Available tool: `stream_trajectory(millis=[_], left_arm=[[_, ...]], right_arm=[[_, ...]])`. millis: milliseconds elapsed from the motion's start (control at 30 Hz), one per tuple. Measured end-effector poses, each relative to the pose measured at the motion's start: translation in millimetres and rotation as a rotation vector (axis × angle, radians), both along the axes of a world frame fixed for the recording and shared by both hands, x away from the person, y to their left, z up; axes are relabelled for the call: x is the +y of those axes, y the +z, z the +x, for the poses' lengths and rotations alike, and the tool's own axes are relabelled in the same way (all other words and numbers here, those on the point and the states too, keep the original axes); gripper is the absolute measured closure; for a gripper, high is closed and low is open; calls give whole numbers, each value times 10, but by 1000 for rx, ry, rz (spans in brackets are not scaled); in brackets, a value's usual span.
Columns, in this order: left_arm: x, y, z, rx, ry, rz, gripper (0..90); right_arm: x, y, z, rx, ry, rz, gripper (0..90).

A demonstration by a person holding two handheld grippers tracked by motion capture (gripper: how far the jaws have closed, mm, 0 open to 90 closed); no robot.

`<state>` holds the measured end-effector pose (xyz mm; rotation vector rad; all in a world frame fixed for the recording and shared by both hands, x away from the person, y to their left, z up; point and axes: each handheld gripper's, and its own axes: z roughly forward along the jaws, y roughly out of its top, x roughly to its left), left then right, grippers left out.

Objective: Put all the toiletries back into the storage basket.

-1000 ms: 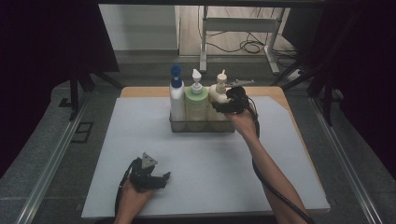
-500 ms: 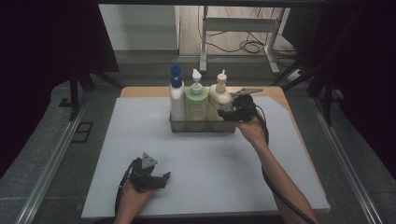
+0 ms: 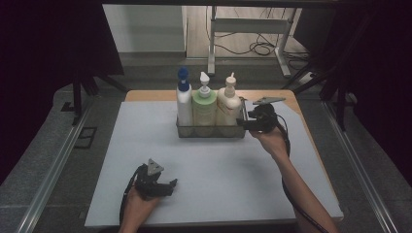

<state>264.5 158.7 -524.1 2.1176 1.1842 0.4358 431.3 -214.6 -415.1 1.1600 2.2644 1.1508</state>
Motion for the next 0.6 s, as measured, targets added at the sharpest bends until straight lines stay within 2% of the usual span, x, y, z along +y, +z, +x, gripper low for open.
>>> stream_trajectory(millis=[167, 367, 467, 533, 600], left_arm=[[0, 0, 0, 0, 0, 0, 132], [0, 0, 0, 0, 0, 0, 131], [0, 0, 0, 0, 0, 0, 131], [0, 0, 0, 0, 0, 0, 132], [0, 0, 0, 0, 0, 0, 131]], right_arm=[[-78, -23, 47, 8, -36, -5, 520], [-64, -91, 146, 5, -62, -44, 747], [-51, -115, 193, 5, -70, -48, 849], [-34, -132, 226, 3, -73, -48, 892], [-13, -150, 260, 13, -78, -43, 895]])
